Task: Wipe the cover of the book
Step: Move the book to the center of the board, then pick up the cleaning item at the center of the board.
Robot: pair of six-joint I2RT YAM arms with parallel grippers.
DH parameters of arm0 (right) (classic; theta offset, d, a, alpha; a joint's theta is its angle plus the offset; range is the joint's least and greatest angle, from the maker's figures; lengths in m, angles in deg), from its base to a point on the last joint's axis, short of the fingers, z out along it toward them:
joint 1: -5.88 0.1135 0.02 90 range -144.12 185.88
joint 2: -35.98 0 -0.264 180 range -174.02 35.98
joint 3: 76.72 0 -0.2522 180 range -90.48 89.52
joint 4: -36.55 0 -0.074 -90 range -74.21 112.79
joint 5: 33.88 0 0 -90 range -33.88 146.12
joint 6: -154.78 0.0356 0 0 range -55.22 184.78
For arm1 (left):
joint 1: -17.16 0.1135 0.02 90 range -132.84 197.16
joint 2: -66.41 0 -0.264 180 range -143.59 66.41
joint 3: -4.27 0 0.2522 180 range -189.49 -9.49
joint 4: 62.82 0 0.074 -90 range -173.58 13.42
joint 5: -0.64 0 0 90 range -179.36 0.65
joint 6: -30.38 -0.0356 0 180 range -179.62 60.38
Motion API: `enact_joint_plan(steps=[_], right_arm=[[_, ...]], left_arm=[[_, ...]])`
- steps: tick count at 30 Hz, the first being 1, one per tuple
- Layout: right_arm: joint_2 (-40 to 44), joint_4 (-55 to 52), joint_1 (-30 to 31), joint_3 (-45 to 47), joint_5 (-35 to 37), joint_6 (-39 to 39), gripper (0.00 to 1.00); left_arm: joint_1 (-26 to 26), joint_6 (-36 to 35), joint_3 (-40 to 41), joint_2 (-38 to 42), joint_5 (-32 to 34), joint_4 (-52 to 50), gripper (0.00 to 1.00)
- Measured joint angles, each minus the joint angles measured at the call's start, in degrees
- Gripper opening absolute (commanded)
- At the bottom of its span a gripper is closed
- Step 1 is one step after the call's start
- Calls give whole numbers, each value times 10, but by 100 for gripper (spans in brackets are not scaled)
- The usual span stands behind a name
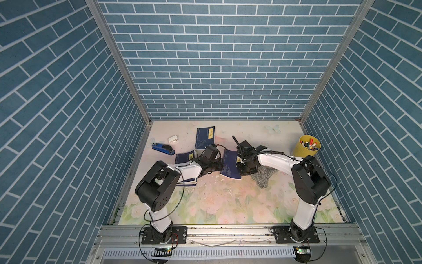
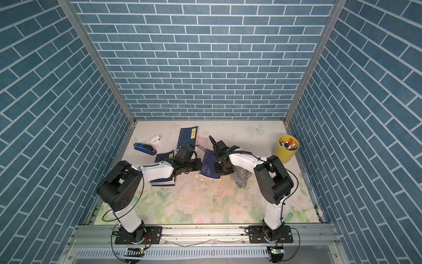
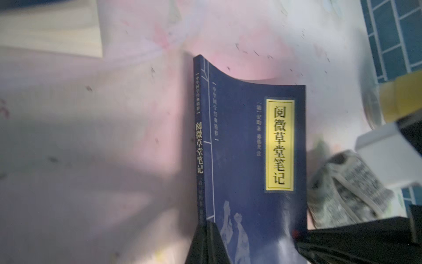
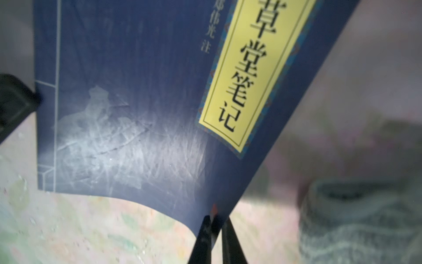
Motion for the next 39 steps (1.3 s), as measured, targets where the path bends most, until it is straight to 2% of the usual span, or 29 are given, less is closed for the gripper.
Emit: enact_joint_plan(steps=[5, 9, 12, 15, 19, 22, 25, 26, 31, 34, 39], right_arm=[[50, 33, 46, 68, 9, 36, 11], [82, 37, 68, 93, 21, 50, 17], [116, 21, 66, 93, 55, 57, 33], [148, -15, 59, 80, 93, 55, 50], [179, -62, 33, 61, 138, 40, 62], [197, -92, -5, 62, 164, 36, 70], [212, -106, -44, 78, 184, 33, 87], [215, -110, -56, 84, 189, 31, 90], [207, -104, -81, 99, 189, 10, 94], [176, -85, -85, 97, 176, -3, 94], [112, -56, -91, 91, 158, -18, 95]], left_arm=[[-53, 35, 96, 100, -3, 13, 6], [-63, 49, 141, 150, 0, 7, 9], [-63, 49, 148, 175, 18, -10, 18], [-63, 44, 141, 188, 30, -24, 31], [-62, 33, 123, 185, 45, -41, 51], [-62, 20, 111, 178, 50, -45, 60], [-62, 7, 96, 166, 54, -52, 64], [-62, 3, 91, 160, 54, -56, 65], [-59, -22, 69, 139, 56, -68, 70], [-56, -33, 63, 135, 57, -71, 75], [-53, -43, 62, 135, 58, -70, 76]])
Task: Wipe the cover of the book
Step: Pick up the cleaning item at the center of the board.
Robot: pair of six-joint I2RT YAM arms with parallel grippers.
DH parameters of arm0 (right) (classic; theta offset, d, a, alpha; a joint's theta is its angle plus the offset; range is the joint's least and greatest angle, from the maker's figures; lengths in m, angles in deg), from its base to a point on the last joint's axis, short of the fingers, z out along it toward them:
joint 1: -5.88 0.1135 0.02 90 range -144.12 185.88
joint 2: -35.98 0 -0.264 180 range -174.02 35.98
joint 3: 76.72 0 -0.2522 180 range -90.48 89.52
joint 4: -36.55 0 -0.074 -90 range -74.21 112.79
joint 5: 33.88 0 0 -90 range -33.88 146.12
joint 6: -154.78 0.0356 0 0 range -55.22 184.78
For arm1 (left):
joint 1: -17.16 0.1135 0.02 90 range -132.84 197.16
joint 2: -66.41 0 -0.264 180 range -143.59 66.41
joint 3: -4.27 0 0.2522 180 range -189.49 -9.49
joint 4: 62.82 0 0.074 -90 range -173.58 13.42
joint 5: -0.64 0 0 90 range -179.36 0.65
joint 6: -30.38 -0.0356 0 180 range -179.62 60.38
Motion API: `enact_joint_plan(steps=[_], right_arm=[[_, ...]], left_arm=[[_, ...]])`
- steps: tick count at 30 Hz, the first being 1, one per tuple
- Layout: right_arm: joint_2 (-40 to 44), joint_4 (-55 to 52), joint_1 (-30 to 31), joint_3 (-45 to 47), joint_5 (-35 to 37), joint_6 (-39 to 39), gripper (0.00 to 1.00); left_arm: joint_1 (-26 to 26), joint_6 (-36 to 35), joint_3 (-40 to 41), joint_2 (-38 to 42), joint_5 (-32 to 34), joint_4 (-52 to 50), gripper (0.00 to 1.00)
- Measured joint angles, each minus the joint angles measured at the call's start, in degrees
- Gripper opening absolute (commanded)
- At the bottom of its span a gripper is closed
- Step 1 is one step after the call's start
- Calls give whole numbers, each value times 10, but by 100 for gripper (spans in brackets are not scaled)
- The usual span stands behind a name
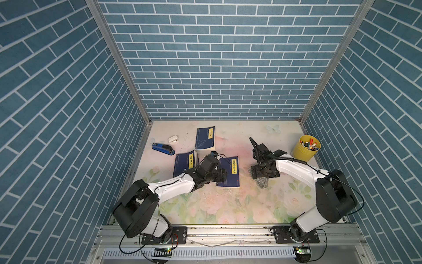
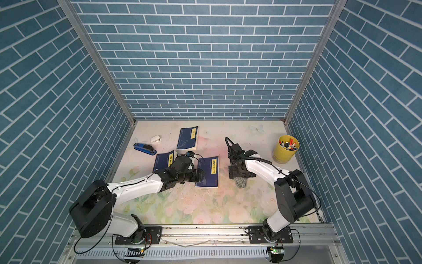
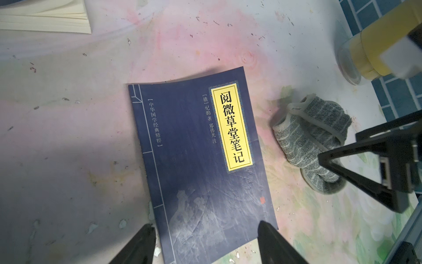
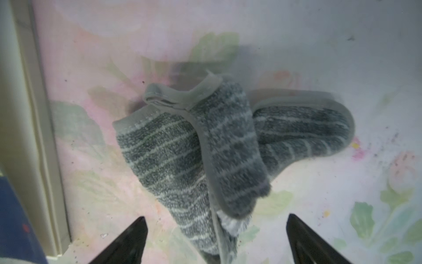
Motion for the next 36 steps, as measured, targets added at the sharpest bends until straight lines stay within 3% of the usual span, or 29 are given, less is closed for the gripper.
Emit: enact_joint_plan(steps=[9, 14, 22, 36], right_arm=[[-50, 38, -45, 0, -18, -2, 92], [-69, 43, -58, -3, -22, -6, 81], [-76, 36, -56, -14, 7, -6, 80], [-85, 55, -75, -16, -78, -15, 36]], left_arm=[[17, -10, 0, 1, 0, -3, 76], [26, -16, 0, 2, 0, -5, 76], [28, -19, 0, 2, 0, -9, 76], [29, -20, 1, 14, 3, -19, 76]])
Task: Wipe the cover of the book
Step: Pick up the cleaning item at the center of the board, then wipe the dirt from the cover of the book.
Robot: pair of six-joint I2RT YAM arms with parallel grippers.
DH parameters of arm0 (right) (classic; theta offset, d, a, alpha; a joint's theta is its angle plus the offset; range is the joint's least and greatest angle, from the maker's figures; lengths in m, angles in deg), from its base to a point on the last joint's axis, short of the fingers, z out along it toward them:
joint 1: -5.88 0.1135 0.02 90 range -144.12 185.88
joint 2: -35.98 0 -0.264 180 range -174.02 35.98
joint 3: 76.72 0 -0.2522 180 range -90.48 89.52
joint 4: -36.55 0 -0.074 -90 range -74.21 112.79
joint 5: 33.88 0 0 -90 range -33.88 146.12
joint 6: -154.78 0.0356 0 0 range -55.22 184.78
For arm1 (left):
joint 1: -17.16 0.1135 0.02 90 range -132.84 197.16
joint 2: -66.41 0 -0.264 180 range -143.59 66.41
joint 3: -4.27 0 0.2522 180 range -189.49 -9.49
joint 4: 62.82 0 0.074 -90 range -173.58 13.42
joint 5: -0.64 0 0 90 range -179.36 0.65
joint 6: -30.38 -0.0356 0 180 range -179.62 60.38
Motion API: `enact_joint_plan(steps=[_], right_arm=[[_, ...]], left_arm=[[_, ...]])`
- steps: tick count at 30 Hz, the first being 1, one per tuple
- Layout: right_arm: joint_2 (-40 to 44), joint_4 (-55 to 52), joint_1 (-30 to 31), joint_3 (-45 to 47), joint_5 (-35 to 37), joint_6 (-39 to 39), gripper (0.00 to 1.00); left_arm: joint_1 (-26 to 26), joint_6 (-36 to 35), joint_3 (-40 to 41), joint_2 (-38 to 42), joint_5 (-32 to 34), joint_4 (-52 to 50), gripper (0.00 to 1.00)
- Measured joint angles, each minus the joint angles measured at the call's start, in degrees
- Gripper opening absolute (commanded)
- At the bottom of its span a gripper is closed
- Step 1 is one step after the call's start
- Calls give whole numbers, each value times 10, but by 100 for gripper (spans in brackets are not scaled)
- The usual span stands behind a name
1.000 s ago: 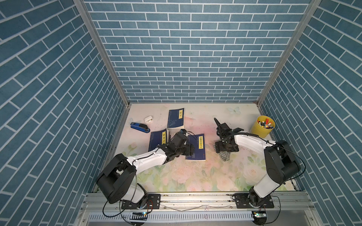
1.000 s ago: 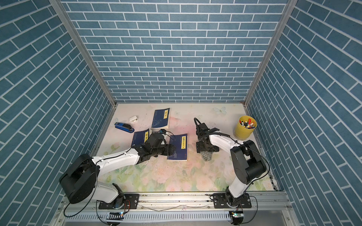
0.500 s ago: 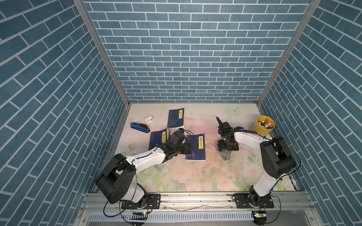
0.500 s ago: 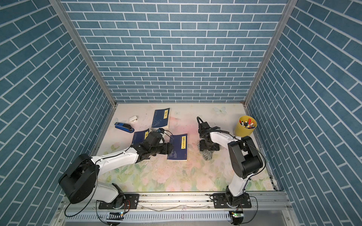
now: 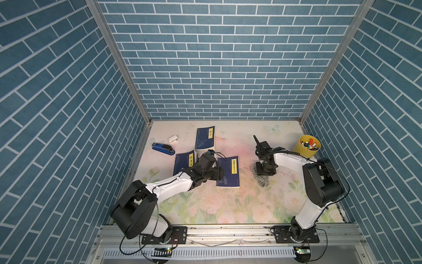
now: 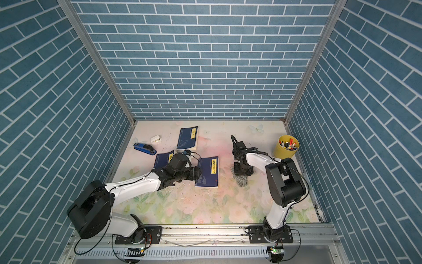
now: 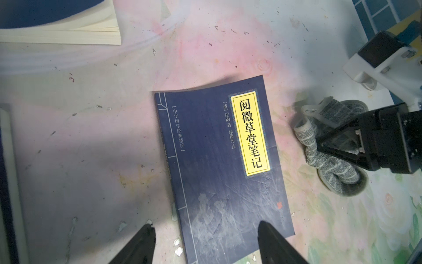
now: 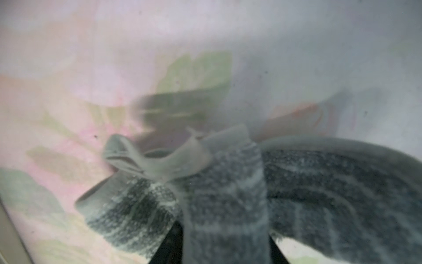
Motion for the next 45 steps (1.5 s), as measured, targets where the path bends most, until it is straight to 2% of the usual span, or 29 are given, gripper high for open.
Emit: enact_joint_plan(steps=[6, 13, 19, 23, 30, 39, 45], right_arm=[[7, 32, -9, 8, -63, -3, 13], [28, 30, 7, 3, -106, -6, 1], [69, 1, 42, -74, -101, -7, 0], [64, -12, 76, -143, -97, -15, 0], [-40, -11, 112, -254, -106, -22, 0], [-195, -16, 112, -294, -100, -26, 0], [-185, 1, 125, -265, -84, -26, 0]], left_arm=[[4, -1, 0, 3, 2, -2, 75], [6, -1, 0, 5, 3, -4, 75], [9, -5, 0, 24, 21, -21, 76], [20, -14, -2, 48, 43, -45, 76], [61, -29, -3, 119, 69, -84, 83], [94, -46, -3, 179, 118, -120, 91], [116, -52, -3, 179, 131, -119, 91]])
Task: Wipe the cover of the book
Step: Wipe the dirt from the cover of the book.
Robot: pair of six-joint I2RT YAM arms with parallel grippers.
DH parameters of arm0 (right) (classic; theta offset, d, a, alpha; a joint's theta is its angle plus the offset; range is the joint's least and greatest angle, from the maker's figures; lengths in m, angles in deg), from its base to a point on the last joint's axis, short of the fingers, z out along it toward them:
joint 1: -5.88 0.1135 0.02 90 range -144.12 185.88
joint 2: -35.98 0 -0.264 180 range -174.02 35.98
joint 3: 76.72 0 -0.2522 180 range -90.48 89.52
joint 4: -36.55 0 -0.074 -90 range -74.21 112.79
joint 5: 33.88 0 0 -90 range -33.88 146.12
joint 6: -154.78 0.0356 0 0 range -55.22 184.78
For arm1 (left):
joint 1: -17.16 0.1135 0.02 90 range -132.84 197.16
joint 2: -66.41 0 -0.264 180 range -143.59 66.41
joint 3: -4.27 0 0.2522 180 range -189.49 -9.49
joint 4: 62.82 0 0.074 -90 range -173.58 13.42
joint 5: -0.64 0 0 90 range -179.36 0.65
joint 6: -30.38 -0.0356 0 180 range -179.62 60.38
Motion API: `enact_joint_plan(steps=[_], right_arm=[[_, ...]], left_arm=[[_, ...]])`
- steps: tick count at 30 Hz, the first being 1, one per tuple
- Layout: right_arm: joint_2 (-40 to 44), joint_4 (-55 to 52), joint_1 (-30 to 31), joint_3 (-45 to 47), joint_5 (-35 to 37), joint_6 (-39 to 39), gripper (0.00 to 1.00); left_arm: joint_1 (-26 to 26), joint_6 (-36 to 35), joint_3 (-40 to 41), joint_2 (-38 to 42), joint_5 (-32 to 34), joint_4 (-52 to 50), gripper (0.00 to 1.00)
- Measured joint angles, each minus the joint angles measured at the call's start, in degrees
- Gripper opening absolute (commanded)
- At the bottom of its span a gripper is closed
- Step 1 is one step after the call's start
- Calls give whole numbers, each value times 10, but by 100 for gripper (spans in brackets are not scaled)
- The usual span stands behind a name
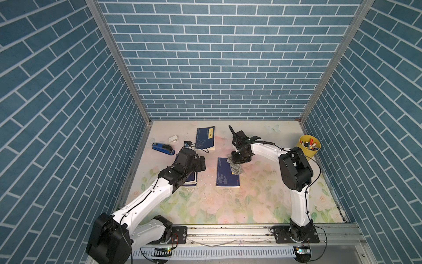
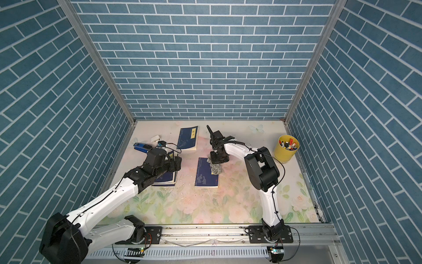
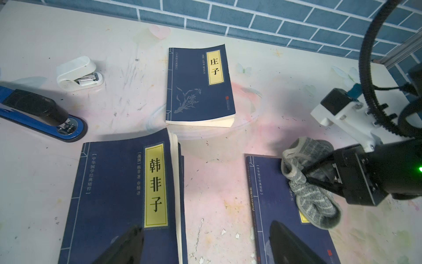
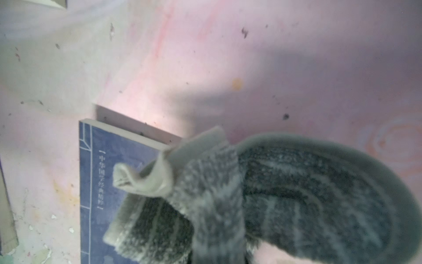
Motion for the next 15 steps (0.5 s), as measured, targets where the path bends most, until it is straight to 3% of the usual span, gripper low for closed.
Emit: enact_joint_plan(steps=[15], right_arm=[[158, 41, 107, 224, 8, 56, 0]], left_arm=[[24, -4, -22, -30, -1, 9, 92]])
